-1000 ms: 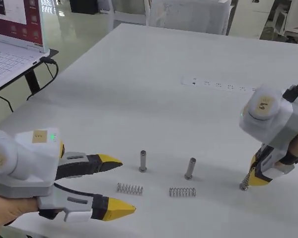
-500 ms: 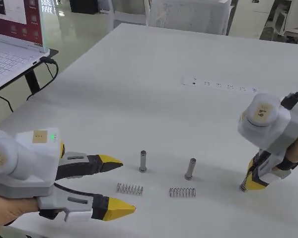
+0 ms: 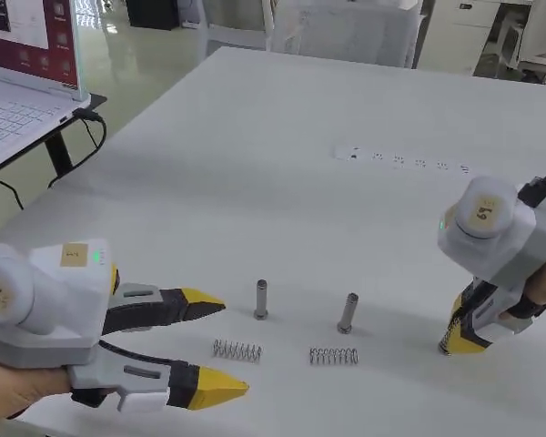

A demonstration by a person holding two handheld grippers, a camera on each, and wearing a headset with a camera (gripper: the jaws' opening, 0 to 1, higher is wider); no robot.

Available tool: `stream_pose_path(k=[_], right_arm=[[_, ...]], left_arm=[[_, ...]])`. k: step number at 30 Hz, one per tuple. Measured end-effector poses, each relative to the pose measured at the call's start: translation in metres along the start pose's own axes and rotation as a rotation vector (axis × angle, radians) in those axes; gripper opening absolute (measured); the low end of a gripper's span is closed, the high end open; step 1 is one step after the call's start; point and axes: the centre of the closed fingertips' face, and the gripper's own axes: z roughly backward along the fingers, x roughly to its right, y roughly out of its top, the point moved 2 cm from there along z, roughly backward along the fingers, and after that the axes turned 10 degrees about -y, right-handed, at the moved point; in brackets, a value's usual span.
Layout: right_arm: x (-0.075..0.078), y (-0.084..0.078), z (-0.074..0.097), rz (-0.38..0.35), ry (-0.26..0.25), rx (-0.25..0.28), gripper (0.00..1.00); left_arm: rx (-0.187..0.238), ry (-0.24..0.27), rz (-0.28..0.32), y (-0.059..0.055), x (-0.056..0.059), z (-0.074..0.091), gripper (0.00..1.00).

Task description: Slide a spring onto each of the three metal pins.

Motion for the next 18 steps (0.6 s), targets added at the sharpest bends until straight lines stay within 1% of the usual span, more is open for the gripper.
stream_pose_path(k=[4,7,9,13,18], right_arm=[[0.0,0.002,0.003,0.001,-0.005,0.013,0.16],[0.002,0.007,0.008,0.003,-0.021,0.039,0.18],[0.003,0.01,0.011,0.007,-0.032,0.055,0.18],[0.002,0.016,0.015,0.027,-0.049,0.068,0.2],[0.003,0.023,0.02,0.033,-0.065,0.094,0.2]], left_arm=[[0.003,-0.001,0.0,0.0,0.0,0.0,0.52],[0.004,-0.002,-0.001,0.001,0.0,0.0,0.52],[0.005,-0.003,-0.001,0.001,0.001,0.0,0.52],[0.006,-0.005,-0.002,0.001,0.001,0.0,0.52],[0.006,-0.005,-0.003,0.001,0.001,-0.001,0.52]])
